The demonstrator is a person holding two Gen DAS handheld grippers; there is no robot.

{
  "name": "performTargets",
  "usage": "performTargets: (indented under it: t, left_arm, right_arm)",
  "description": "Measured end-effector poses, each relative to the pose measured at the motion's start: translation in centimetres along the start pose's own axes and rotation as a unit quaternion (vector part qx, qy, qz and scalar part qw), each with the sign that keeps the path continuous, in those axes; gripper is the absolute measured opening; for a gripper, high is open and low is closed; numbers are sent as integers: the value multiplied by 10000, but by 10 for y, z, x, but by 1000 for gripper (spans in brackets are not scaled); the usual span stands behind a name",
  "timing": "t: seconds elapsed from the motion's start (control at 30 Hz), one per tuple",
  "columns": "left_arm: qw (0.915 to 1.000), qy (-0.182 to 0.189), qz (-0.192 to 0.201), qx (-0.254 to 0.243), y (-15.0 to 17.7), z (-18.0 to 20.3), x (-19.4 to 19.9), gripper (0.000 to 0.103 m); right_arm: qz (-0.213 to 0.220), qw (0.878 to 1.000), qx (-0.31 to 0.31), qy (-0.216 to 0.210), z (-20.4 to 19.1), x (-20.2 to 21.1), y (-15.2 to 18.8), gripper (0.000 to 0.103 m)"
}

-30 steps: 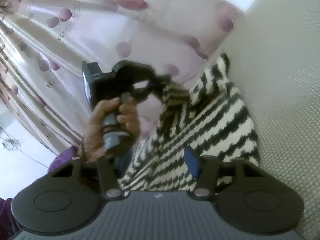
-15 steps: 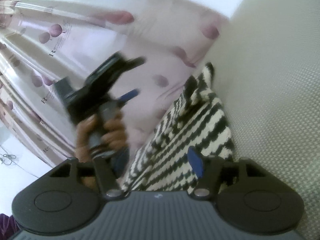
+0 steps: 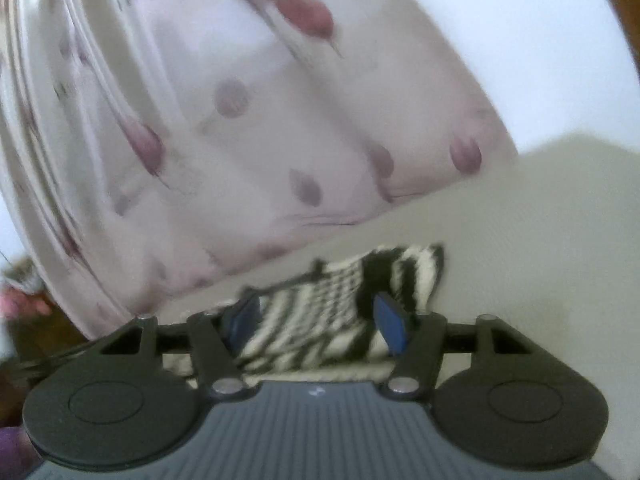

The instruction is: Fold small clothes

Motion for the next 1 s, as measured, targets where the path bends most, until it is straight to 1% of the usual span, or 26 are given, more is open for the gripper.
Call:
performTargets:
  t: [0.07,0.13,0.17,0.2,0.23,0.27,0.3,0.33,0.4,0.47,0.5,0.53,0.57,0.6,0.67,0.7,0.77,0.83,0.9,1.0]
  left_arm:
    - [9999,-102,-49,60,3,-10,-5,97]
    - [9998,-164,-77,118,7,-17,-8,97]
    - [9997,-177,-79,158,9,-21,-10,97]
    - [9996,-200,-100,184,13,-25,-11,97]
    - [9993,-250,-160,223,14,-27,-14,97]
    - [9989,-273,-241,280,15,-28,-18,96]
    - [9985,-277,-302,353,17,-28,-20,95]
    - [9982,-305,-325,411,18,-31,-21,95]
    - [9971,-399,-349,552,20,-36,-22,95]
    - [9967,-305,-386,642,22,-40,-22,95]
    - [9965,-330,-396,660,23,-40,-22,95]
    - [9963,-398,-370,670,24,-39,-21,95]
    - [9966,-414,-309,643,24,-38,-19,95]
    - [9972,-384,-237,588,25,-37,-16,97]
    - [9978,-426,-91,496,26,-33,-12,100]
    - [9979,-471,-22,453,26,-31,-10,100]
    - [9982,-462,59,367,26,-28,-7,101]
    - [9987,-407,86,286,25,-25,-3,101]
    - [9996,-237,43,157,22,-21,7,101]
    - [9999,27,-6,139,27,-18,34,103]
  right_arm:
    - [-245,9992,77,308,6,-37,-20,61]
    - [-475,9974,131,527,11,-70,-33,56]
    - [-568,9962,122,644,13,-85,-36,55]
    - [-696,9950,149,707,15,-98,-38,47]
    - [-888,9930,207,745,16,-112,-37,24]
    - [-1072,9904,243,840,18,-122,-35,16]
    - [-1178,9878,287,978,18,-128,-31,15]
    - [-1106,9880,367,1013,17,-125,-27,13]
    - [-959,9873,489,1166,16,-115,-21,12]
    - [-830,9864,539,1311,19,-103,-15,12]
    - [-814,9855,562,1376,21,-102,-14,9]
    - [-847,9851,546,1396,24,-103,-15,9]
    - [-836,9882,405,1219,29,-102,-18,10]
    - [-777,9925,143,934,35,-98,-22,10]
    - [-515,9960,-485,551,46,-79,-29,10]
    - [-380,9962,-652,429,48,-66,-30,10]
    - [-149,9970,-671,358,41,-35,-24,10]
    - [-51,9975,-679,194,31,-2,-3,11]
    - [-179,9970,-745,74,23,27,24,11]
    - [-354,9975,-599,135,13,70,66,11]
Point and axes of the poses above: each gripper's, at about its wrist camera, not at the fingertips, and x roughly against the way its jaws point, z to its right, y to its underside, the point moved 1 cm from there along -x, roughly the way its jaws point, and after that the axes turned 9 degrees about -z, right-handed, at the moved point
